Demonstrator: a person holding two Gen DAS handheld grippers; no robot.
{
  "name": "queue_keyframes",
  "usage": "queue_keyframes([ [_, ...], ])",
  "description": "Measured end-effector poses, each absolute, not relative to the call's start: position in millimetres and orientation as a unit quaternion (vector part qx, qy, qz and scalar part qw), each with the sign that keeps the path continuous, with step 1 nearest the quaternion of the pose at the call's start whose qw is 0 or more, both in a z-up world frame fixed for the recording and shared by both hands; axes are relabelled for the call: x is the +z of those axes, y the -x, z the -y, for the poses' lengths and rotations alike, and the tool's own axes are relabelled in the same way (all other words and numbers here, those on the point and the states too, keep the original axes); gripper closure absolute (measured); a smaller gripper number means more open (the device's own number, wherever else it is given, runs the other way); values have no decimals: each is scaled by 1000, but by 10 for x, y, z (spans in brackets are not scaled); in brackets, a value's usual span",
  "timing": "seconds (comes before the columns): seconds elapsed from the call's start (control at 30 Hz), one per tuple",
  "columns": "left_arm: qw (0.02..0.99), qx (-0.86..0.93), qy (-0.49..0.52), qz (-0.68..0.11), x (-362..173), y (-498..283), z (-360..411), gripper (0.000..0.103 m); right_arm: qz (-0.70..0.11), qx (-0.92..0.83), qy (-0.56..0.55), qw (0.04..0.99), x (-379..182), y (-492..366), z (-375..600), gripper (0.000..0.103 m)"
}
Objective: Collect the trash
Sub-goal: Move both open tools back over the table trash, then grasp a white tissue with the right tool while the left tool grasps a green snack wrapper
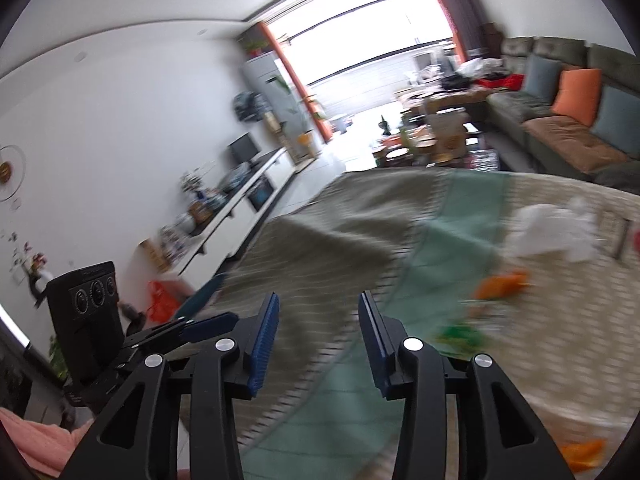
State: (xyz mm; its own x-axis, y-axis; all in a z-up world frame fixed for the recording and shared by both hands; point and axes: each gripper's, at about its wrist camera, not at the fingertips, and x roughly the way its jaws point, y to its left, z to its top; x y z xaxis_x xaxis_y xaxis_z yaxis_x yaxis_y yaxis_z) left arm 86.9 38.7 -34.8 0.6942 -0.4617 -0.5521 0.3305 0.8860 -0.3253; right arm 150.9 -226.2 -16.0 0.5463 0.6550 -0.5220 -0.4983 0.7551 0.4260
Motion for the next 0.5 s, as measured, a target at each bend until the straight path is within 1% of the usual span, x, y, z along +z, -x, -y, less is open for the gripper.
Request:
queue_keyframes([
  [0.03,912,-224,97,-330,-349,-932,-322,36,-342,323,-117,875,-160,-1518,2346,58],
  [0.23,899,-251,67,-354,-395,-1196,156,35,-338,270,-126,893,-134,-1794,2855,56],
  [0.4,894,-263,42,-361,-385,-1337,494,31,-350,239,-135,896,-174,-2101,3113,53],
  [0.5,891,-268,27,-364,-391,-1438,663,31,-365,228,-131,893,-230,-2322,3239,48],
])
